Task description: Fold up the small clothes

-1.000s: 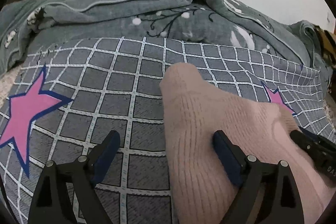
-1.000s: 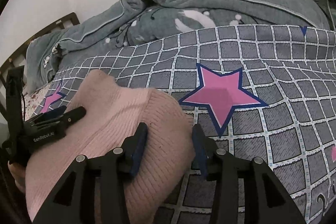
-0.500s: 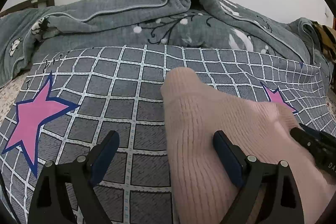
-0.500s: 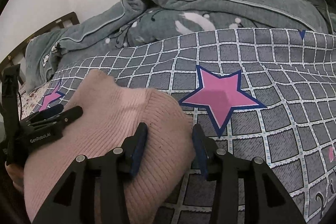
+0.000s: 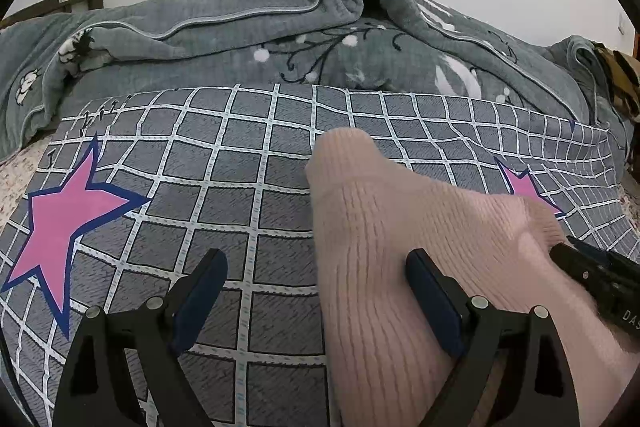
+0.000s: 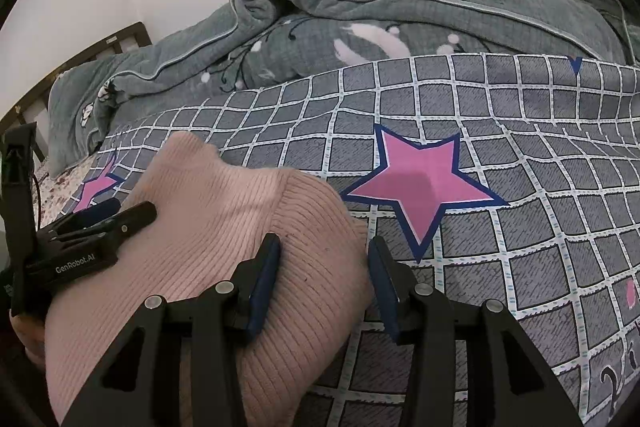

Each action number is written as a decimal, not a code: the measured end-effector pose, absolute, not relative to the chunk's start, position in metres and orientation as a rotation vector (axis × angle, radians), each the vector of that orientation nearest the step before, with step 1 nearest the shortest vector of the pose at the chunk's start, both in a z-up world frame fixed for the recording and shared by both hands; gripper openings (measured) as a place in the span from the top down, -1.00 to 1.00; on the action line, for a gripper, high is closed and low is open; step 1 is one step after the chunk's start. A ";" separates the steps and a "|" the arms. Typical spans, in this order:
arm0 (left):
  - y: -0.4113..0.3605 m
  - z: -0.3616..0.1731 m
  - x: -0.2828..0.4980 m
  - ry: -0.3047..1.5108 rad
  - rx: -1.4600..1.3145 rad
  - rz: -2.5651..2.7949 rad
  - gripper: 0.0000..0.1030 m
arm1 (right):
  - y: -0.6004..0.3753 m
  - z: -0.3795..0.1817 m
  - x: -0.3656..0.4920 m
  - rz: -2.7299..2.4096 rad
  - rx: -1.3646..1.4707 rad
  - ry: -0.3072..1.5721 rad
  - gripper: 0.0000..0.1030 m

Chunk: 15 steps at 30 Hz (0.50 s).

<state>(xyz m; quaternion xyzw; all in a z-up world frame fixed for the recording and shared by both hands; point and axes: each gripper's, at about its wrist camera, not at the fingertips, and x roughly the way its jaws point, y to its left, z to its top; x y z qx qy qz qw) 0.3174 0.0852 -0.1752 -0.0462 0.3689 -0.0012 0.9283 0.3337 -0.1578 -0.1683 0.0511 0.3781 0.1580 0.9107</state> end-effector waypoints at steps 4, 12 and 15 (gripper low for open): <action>0.085 -0.175 0.317 0.756 -0.094 -0.002 -0.77 | -0.158 -0.169 0.334 0.326 0.107 0.780 0.13; 0.086 -0.175 0.317 0.756 -0.099 -0.006 -0.76 | -0.158 -0.169 0.334 0.326 0.107 0.780 0.13; 0.084 -0.175 0.317 0.755 -0.097 -0.007 -0.76 | -0.157 -0.169 0.334 0.326 0.107 0.780 0.13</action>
